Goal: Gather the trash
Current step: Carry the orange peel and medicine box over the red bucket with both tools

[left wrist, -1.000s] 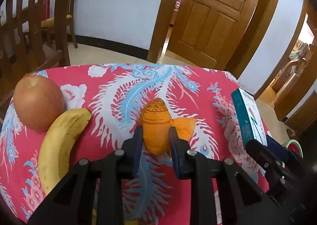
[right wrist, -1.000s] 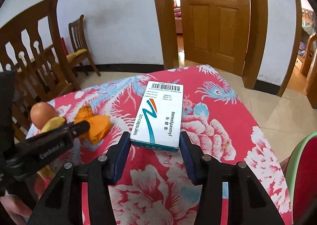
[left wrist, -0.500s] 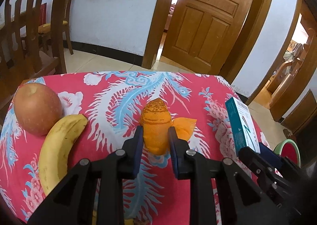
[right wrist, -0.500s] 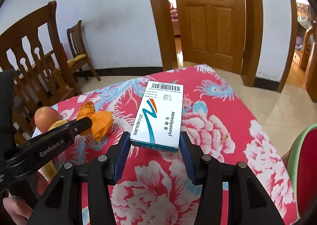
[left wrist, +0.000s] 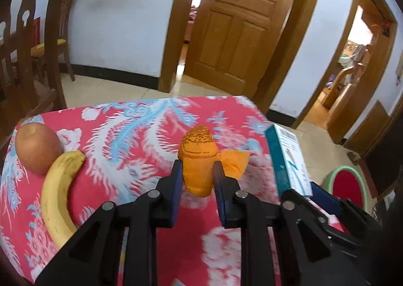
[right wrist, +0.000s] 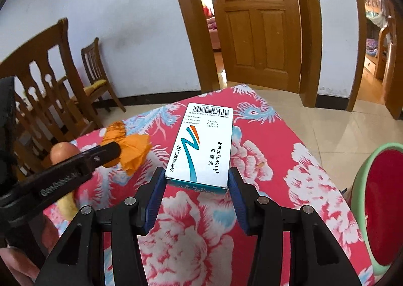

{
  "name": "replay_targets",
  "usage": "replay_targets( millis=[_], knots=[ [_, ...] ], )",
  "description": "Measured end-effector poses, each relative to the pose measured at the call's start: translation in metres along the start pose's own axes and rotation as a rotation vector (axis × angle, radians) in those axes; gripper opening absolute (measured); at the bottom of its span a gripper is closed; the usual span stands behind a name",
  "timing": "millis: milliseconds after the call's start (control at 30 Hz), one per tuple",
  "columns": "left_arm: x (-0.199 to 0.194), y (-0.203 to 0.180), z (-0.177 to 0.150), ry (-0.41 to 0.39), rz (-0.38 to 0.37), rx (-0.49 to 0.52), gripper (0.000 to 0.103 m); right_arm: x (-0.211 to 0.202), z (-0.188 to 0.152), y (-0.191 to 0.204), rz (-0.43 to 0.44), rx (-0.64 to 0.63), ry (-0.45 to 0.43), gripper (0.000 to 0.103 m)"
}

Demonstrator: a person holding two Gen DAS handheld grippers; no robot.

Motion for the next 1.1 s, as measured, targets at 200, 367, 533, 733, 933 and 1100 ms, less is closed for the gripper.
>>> replay_targets(
  millis=[200,367,533,733,933,1100],
  knots=[
    [-0.017,-0.042,-0.002,-0.009,-0.034,0.044,0.023,-0.028,0.002,-0.014,-0.010,-0.001,-0.038,0.051],
    [-0.028,-0.076,-0.007,-0.013,-0.065,0.060,0.024,-0.051,0.003,-0.034,-0.011,0.027,-0.064,0.051],
    [-0.033,-0.109,-0.016,-0.013,-0.079,0.091,0.024,-0.074,-0.005,-0.059,-0.027,0.054,-0.087,0.051],
    [-0.037,-0.141,-0.023,-0.017,-0.107,0.103,0.024,-0.092,-0.008,-0.089,-0.042,0.089,-0.106,0.051],
    [-0.032,-0.176,-0.032,-0.010,-0.143,0.122,0.024,-0.109,-0.012,-0.125,-0.068,0.129,-0.125,0.051],
    [-0.022,-0.203,-0.040,0.001,-0.174,0.134,0.024,-0.121,-0.016,-0.161,-0.104,0.168,-0.130,0.051]
  ],
)
Point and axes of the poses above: each gripper's, at about its wrist camera, not at the fingertips, and x roughly the way its jaws point, y to its left, z to its top, the point moved 8 cm from there along x, roughly the way its jaws point, and after that the axes turned 3 degrees about -z, right-handed, at the moved point
